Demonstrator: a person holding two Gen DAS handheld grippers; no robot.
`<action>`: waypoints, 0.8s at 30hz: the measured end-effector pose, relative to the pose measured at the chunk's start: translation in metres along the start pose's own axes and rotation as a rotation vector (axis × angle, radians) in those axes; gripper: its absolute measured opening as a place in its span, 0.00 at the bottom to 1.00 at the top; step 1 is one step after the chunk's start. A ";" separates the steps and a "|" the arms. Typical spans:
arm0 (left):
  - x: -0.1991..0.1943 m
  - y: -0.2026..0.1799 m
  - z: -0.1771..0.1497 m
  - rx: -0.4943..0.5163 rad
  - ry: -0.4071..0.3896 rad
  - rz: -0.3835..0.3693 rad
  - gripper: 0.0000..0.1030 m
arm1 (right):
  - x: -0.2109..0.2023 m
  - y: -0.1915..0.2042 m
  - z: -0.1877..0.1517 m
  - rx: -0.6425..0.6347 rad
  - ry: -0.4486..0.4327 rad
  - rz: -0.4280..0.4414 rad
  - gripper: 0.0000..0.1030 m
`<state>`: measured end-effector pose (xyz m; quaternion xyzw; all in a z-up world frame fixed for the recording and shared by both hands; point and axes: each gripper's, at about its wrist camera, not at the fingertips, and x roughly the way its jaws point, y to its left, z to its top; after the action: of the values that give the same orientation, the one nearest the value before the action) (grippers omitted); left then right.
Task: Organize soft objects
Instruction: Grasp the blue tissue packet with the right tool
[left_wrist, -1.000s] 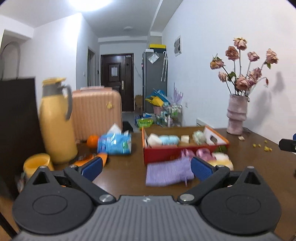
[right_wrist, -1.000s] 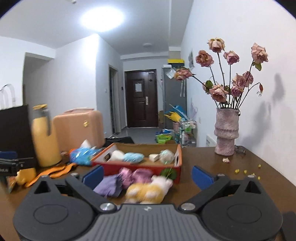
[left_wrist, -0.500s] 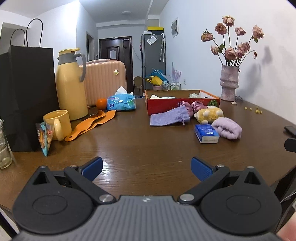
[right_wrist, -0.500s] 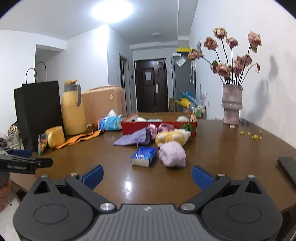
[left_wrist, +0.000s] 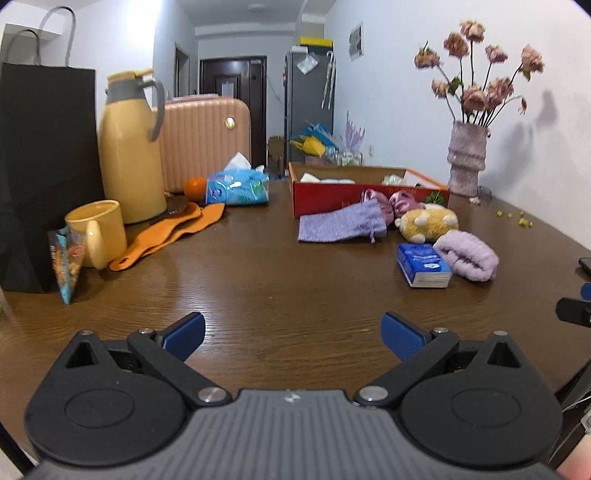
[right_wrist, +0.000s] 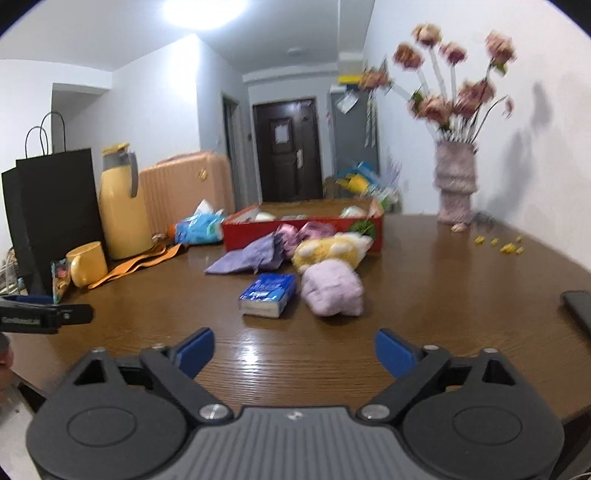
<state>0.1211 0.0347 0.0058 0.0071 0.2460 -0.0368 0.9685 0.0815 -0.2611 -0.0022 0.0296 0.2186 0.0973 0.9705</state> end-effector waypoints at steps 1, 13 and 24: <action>0.007 0.000 0.002 -0.002 0.008 -0.008 1.00 | 0.009 0.001 0.001 -0.002 0.014 0.013 0.83; 0.082 0.001 0.043 0.007 0.076 -0.059 1.00 | 0.141 0.020 0.041 0.013 0.154 0.012 0.58; 0.126 0.002 0.066 0.003 0.128 -0.085 1.00 | 0.189 0.038 0.046 -0.105 0.262 0.122 0.40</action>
<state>0.2628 0.0262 0.0034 0.0005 0.3077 -0.0780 0.9483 0.2618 -0.1862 -0.0357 -0.0208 0.3359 0.1704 0.9261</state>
